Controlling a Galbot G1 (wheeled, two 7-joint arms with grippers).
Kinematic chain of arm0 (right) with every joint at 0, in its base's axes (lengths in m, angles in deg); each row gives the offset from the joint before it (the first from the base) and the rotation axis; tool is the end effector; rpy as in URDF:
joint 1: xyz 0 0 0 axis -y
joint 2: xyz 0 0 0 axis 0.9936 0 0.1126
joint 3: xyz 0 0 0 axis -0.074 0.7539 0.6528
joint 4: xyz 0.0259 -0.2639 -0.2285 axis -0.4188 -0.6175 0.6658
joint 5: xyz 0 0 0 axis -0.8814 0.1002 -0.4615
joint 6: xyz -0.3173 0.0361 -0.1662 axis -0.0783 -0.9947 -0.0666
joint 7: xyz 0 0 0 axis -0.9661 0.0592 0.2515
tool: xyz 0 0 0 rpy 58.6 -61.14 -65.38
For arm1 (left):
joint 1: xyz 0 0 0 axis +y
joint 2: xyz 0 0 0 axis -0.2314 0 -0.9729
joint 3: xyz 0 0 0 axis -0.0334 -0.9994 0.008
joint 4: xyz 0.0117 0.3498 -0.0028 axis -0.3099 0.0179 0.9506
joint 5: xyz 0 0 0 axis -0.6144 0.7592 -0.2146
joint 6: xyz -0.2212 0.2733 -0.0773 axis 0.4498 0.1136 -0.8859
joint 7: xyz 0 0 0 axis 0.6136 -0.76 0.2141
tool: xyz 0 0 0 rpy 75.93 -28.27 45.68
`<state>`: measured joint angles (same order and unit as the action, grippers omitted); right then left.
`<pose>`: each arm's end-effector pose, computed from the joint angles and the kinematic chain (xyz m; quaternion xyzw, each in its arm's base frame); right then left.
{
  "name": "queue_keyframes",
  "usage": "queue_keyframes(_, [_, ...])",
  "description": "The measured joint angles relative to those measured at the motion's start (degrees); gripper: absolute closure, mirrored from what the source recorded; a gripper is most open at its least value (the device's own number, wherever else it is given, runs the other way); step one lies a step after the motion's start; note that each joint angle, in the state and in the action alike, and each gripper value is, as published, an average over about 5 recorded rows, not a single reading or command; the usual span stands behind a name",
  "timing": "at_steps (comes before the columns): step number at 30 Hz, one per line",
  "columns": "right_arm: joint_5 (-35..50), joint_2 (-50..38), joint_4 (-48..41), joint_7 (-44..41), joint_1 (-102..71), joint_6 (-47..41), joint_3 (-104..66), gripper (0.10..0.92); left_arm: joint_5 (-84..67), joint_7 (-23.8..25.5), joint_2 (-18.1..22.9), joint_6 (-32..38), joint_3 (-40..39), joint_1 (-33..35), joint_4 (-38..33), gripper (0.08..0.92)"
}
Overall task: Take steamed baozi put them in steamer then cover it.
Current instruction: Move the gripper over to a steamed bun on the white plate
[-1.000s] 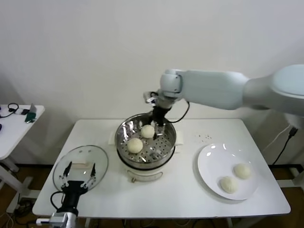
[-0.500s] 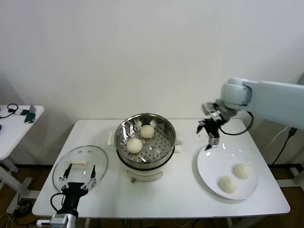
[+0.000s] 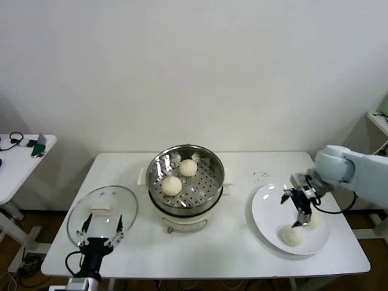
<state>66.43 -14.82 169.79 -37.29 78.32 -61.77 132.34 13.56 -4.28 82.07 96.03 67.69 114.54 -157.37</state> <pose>0.4416 -0.1722 -0.1780 0.5541 -0.5042 0.4995 0.4351 0.1366 0.0720 -0.3484 0.0351 -0.9924 -0.1045 0.0548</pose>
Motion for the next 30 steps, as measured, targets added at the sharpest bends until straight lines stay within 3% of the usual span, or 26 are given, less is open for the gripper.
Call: queue_keyframes(30, [-6.89,2.24,-7.66,-0.20,-16.41,0.92,-12.50,0.214,0.84,-0.19,0.48,0.08,0.03,-0.46,1.97,0.177])
